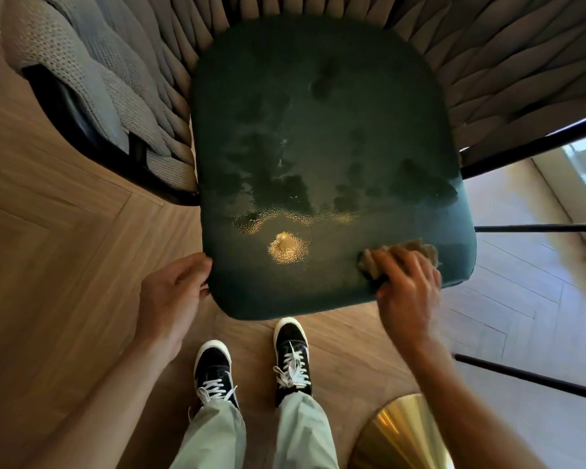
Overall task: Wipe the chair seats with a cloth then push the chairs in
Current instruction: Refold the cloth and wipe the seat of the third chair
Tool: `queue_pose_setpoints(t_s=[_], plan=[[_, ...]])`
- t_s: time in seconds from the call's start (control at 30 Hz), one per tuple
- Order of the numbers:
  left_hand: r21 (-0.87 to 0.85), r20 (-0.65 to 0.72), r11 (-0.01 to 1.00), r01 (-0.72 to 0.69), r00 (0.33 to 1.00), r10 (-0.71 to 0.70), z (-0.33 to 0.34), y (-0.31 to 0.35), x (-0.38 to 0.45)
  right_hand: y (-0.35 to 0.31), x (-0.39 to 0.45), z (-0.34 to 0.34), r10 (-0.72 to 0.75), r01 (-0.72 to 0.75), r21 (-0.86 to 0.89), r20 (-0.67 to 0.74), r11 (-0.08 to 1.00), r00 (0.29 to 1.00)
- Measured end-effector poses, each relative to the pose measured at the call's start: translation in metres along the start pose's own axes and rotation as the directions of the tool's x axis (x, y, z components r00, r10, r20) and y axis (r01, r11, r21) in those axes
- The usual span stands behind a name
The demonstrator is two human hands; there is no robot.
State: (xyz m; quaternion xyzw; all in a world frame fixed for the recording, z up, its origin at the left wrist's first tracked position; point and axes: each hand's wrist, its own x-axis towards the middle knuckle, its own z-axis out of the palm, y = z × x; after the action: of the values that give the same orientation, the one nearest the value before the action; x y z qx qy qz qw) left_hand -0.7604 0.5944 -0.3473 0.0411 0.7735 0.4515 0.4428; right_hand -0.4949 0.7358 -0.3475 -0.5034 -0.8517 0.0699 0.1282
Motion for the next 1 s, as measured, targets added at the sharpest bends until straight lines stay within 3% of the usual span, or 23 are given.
queue_pose_setpoints(t_s=[0.2, 0.3, 0.47, 0.53, 0.67, 0.8, 1.0], plan=[[0.161, -0.077, 0.985, -0.066, 0.994, 0.079, 0.006, -0.003, 0.006, 0.098, 0.028, -0.028, 0.240, -0.238, -0.116, 0.007, 0.964, 0.971], [0.128, -0.134, 0.990, -0.053, 0.989, 0.070, 0.010, -0.005, 0.007, 0.116, 0.038, -0.036, 0.324, -0.324, -0.019, -0.011, 0.946, 0.946], [0.134, -0.132, 0.987, -0.087, 0.986, 0.105, 0.012, -0.008, 0.006, 0.106, 0.036, -0.025, 0.350, -0.345, 0.088, -0.045, 0.934, 0.936], [0.143, -0.130, 0.986, -0.091, 0.985, 0.109, 0.012, -0.007, 0.004, 0.094, 0.032, -0.019, 0.309, -0.302, 0.098, -0.063, 0.948, 0.949], [0.137, -0.124, 0.987, -0.079, 0.988, 0.097, 0.013, -0.005, 0.003, 0.050, 0.021, -0.003, 0.087, -0.075, 0.145, -0.082, 0.987, 0.993], [0.116, -0.101, 0.991, -0.064, 0.992, 0.076, 0.009, -0.006, 0.005, -0.026, 0.000, 0.016, -0.112, 0.109, 0.197, 0.004, 0.974, 0.994], [0.001, -0.062, 1.000, -0.006, 0.998, 0.006, 0.003, 0.004, 0.003, -0.155, -0.017, 0.047, -0.184, 0.163, 0.331, 0.035, 0.929, 0.982]])
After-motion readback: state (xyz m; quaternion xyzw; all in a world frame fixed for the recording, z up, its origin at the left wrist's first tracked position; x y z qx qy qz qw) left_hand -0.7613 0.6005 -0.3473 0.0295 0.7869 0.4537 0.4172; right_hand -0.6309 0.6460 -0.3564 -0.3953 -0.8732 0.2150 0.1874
